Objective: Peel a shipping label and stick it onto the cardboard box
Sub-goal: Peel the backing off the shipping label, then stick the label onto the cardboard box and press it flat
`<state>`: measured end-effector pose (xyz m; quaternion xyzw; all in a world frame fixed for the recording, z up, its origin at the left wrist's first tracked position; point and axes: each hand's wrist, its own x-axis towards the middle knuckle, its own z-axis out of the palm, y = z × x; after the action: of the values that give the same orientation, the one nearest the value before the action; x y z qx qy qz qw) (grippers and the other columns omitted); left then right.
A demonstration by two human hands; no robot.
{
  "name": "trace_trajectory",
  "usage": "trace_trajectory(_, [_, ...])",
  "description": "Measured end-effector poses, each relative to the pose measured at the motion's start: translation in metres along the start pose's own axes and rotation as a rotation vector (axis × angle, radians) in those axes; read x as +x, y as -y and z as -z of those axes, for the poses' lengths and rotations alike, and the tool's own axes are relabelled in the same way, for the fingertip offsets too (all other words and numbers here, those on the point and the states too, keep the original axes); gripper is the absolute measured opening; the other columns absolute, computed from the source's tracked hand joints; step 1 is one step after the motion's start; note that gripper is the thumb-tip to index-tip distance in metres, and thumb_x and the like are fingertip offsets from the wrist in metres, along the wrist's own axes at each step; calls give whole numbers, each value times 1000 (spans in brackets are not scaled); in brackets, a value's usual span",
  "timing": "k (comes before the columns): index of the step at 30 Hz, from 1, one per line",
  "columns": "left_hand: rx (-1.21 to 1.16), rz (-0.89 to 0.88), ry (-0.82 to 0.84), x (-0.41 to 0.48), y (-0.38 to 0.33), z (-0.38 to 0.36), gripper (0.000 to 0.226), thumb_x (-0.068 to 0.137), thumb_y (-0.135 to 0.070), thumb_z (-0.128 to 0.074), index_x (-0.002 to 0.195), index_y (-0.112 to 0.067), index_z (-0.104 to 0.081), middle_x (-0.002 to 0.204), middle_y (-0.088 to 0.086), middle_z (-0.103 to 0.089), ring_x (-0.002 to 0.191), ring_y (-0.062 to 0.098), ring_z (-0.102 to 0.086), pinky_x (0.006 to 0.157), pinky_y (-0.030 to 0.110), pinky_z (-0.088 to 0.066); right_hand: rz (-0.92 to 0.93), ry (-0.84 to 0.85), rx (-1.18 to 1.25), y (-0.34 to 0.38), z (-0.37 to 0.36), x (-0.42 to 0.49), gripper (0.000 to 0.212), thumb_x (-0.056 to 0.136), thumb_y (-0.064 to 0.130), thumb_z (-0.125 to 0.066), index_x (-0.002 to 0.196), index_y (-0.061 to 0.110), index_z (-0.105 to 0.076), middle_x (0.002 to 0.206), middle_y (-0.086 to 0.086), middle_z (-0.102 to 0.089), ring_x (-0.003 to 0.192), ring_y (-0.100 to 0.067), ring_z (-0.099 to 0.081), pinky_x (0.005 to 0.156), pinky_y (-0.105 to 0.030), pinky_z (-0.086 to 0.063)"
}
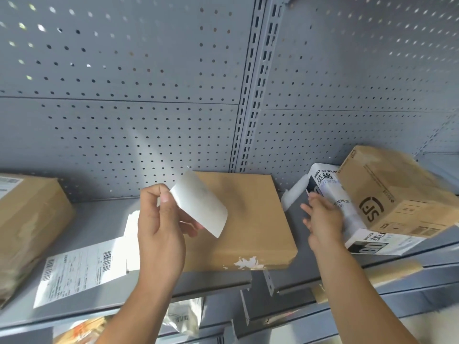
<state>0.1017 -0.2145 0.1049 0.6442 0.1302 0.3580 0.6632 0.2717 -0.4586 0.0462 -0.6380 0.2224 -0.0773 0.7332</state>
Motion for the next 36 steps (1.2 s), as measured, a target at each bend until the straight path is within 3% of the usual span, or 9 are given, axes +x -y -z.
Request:
trace_trajectory(6, [-8,2,3,-1,-1,16,23,105,-38,-38,94,-21,-48,87,22,-53,60,28,-63,56,44,-54,152,328,37,57,-31,-76,18,96,2,-59,100,14,-72,98,-11,-74,64,-15,-63,50,-26,-33])
trace_trajectory(11, [98,-125,17,-3,-3,35,18,105,-36,-35,92,-30,-47,74,-5,-51,72,30,-59,64,42,-62,343,721,-304,87,-77,-157,10,102,17,-60,103,11,-68,85,-6,-80,71,-20,-78,42,-22,-42])
trace_trajectory(15, [287,-294,37,-9,-4,48,14,106,-31,-35,94,-30,-42,71,-25,-60,62,5,-58,64,28,-57,317,897,-463,86,-104,-192,27,101,36,-60,105,12,-72,90,-6,-81,78,-20,-80,52,-28,-51])
trace_trajectory(19, [439,-388,99,-14,-3,62,11,105,-32,-35,103,-41,-41,99,-31,-70,60,-10,-55,63,4,-36,277,910,-480,81,-113,-204,38,96,46,-62,106,12,-74,93,-7,-82,79,-17,-80,61,-32,-54])
trace_trajectory(23, [452,-372,150,-15,6,71,16,106,-39,-37,113,-38,-52,120,-23,-70,105,-6,-65,85,28,-54,298,897,-511,72,-113,-208,24,96,37,-67,103,16,-74,92,3,-82,76,-9,-78,59,-26,-54])
trace_trajectory(25, [429,-386,170,-17,7,73,22,105,-48,-39,117,-37,-54,121,-19,-70,111,3,-66,85,37,-57,314,873,-519,68,-113,-208,14,99,27,-65,100,17,-75,91,6,-82,75,-11,-78,56,-23,-53])
trace_trajectory(28, [341,-409,153,-17,5,76,29,101,-57,-46,119,-36,-53,121,-17,-69,110,6,-65,89,30,-55,352,797,-495,65,-112,-205,17,101,17,-61,95,12,-76,93,-1,-82,87,-27,-76,62,-35,-59])
trace_trajectory(31, [260,-437,80,-14,4,80,22,99,-45,-57,117,-32,-54,131,-11,-65,122,16,-62,93,31,-49,371,730,-400,61,-107,-200,18,100,15,-62,90,5,-73,96,-12,-79,98,-38,-72,90,-56,-55])
trace_trajectory(36, [176,-193,92,-2,13,79,37,93,-13,-69,122,-35,-61,140,-9,-60,127,14,-60,89,31,-57,347,638,-265,55,-88,-188,19,102,12,-58,92,6,-73,96,-3,-81,94,-21,-75,82,-39,-55])
